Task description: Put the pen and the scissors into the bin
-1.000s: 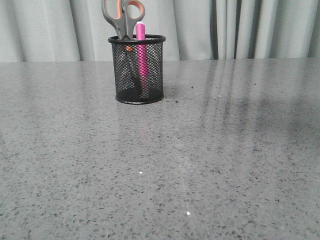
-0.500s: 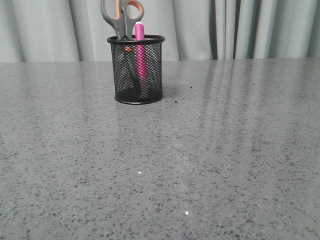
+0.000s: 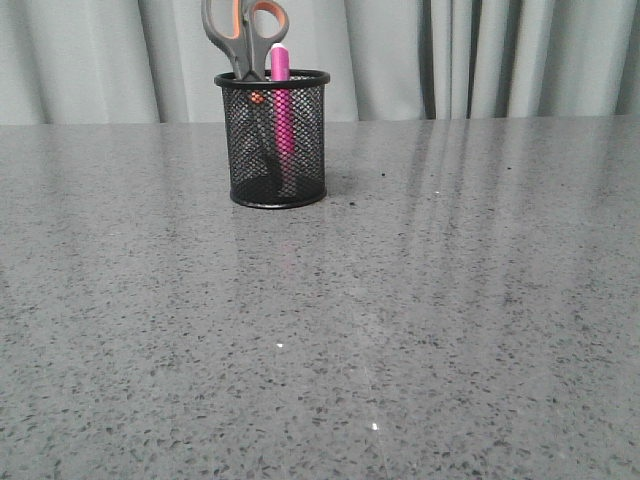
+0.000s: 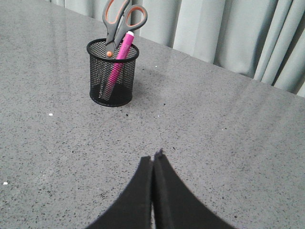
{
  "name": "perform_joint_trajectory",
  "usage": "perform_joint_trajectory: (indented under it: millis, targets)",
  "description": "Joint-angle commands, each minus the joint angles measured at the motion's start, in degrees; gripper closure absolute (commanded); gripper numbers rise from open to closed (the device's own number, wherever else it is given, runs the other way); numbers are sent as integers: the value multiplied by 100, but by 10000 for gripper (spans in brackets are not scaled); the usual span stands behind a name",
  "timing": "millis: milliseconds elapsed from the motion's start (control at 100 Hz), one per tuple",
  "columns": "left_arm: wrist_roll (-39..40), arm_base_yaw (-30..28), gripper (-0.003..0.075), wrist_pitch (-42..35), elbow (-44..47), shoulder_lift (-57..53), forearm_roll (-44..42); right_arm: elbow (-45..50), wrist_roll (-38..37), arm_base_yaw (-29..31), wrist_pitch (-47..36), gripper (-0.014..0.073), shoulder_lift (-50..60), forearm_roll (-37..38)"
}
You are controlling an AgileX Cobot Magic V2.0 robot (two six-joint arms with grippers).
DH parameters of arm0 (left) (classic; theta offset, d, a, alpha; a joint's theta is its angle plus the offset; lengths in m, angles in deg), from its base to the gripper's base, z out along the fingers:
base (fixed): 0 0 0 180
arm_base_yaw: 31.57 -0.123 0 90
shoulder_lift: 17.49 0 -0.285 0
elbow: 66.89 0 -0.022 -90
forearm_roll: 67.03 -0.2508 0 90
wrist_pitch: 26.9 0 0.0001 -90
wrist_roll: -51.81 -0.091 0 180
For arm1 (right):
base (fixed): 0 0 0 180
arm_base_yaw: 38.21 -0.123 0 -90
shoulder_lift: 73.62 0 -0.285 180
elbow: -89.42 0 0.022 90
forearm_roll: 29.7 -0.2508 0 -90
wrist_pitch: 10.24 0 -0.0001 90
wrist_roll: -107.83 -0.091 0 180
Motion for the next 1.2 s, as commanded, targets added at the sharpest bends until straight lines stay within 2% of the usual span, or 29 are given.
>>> perform_joint_trajectory:
  millis: [0,320,390,500,560,650,730,950,1100,1190]
  targets:
    - [37,39,739,-438,-136,95,21,-157,57,11,-407,662,-33,139]
    - [-61,51,739,-557,-25,95,-101,-157,57,11,-407,662,-33,139]
    - [-477,41,739,-1153,272,95,-84,-157,57,11,-407,662,-33,139]
    - [-1447,-178,739,-2575,1125,95,268,-157,57,11,-407,662,-33,139]
    - [-1501,-470,739,-3212,1603,95,432,-157,57,11,-407,662,-33,139]
    - [-1489,-985,739,-3682,2277,95,884,-157,57,11,-407,662,-33,139]
    - [-1480,-1426,739,-3725,2705,95,1194,-157,57,11,-407,662,-33,139]
    - [-1480,-2382,739,-3628,3384,95,1338,-157,57,11,-407,662,-33,139]
    - [-1328,-2790,739,-2647,3451,40,1585,-157,57,11,-407,662,-33,139]
    - [-1328,-2972,739,-2514,3451,-123,1585,-157,57,11,-407,662,-33,139]
